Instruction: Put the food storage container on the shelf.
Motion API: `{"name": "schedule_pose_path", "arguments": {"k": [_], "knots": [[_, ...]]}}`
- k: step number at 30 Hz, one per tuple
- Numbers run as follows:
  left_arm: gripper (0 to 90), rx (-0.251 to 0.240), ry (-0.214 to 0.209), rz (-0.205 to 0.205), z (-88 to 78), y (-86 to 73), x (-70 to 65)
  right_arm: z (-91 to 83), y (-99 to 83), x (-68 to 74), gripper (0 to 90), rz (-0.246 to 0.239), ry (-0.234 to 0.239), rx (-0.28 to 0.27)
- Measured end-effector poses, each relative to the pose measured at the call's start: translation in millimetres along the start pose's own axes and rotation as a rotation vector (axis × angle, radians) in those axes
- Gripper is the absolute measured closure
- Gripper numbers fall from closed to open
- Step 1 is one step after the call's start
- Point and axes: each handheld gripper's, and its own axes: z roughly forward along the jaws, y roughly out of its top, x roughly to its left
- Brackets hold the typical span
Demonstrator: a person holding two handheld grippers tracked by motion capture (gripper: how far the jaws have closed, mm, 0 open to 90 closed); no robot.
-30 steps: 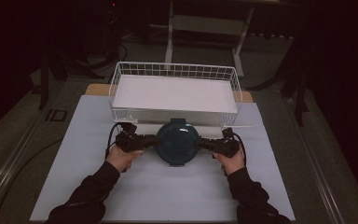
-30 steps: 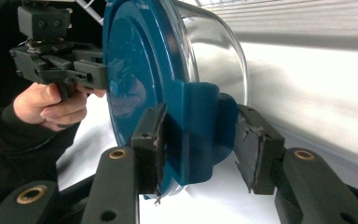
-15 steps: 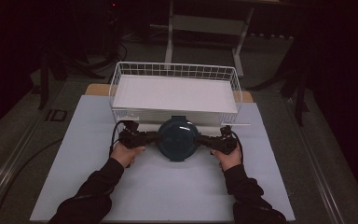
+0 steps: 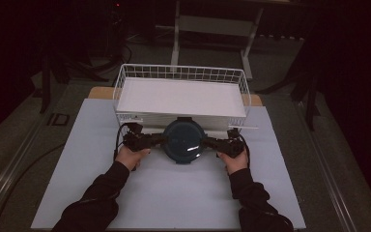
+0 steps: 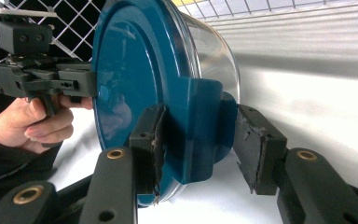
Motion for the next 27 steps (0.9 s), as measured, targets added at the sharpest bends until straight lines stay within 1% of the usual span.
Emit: {"name": "schedule_pose_path", "arguments": {"k": [3, 5, 6, 7, 8, 10, 12, 13, 14, 15, 16, 17, 19, 21, 22, 23, 25, 27], "knots": [[55.2, -0.017, -0.005, -0.007, 0.6, -1.9, 2.1, 0.8, -0.6, -0.6, 53.7, 0.011, 0.003, -0.011], [54.8, -0.02, -0.006, -0.01, 0.9, -2.1, 2.5, 1.1, -1.2, -1.5, 53.5, 0.015, 0.007, -0.018], [54.8, -0.044, 0.039, 0.035, 1.2, -2.4, -0.4, 1.3, -1.5, -2.0, 53.4, 0.019, 0.009, -0.021], [53.1, -0.045, 0.064, 0.057, 1.4, -0.9, -2.4, 2.4, -1.7, -3.0, 51.3, 0.032, 0.007, -0.02], [53.7, -0.043, 0.072, 0.059, 2.3, 0.7, -1.8, 3.5, -2.6, -3.6, 49.3, 0.038, 0.002, -0.021], [53.3, -0.048, 0.081, 0.049, 3.1, 1.6, -0.3, 4.3, -2.2, -1.1, 47.6, 0.017, -0.026, -0.033], [52.9, -0.062, 0.079, 0.031, 3.6, 0.2, 0.8, 4.7, -0.4, 0.6, 47.5, 0.014, -0.039, -0.035], [51.5, -0.069, 0.088, 0.03, 3.6, -0.6, 1.4, 5.0, 0.2, 1.0, 47.6, -0.001, -0.047, -0.041], [49.9, -0.078, 0.085, 0.027, 4.1, -1.4, 2.9, 5.1, 0.7, 1.5, 47.6, -0.004, -0.051, -0.042], [47.2, -0.083, 0.09, 0.018, 4.6, -1.8, 4.0, 5.2, 1.3, 1.7, 47.7, -0.007, -0.054, -0.043], [44.7, -0.09, 0.093, 0.008, 5.1, -2.1, 5.0, 5.7, 1.9, 1.5, 47.7, -0.024, -0.06, -0.052], [44.2, -0.095, 0.097, 0.001, 5.5, -2.0, 5.3, 6.1, 2.2, 1.7, 47.9, -0.027, -0.066, -0.06], [42.6, -0.098, 0.119, 0.009, 6.3, -0.6, 4.4, 6.8, 3.4, 2.4, 48.2, -0.022, -0.071, -0.064], [41.6, -0.095, 0.13, 0.009, 6.7, 0.9, 3.5, 7.8, 4.5, 1.5, 48.1, -0.021, -0.077, -0.074], [41.1, -0.095, 0.142, 0.014, 7.0, 1.2, 2.9, 8.1, 5.3, 1.3, 48.1, -0.018, -0.081, -0.076], [38.5, -0.096, 0.151, 0.02, 7.0, 1.4, 2.5, 8.4, 6.1, 1.7, 48.2, -0.018, -0.087, -0.076], [38.2, -0.09, 0.148, 0.016, 7.1, 2.2, 2.9, 9.2, 7.6, 2.3, 48.5, -0.013, -0.093, -0.074], [37.0, -0.083, 0.156, 0.017, 6.7, 3.3, 2.3, 9.6, 8.0, 2.6, 48.5, -0.01, -0.096, -0.075]]}}
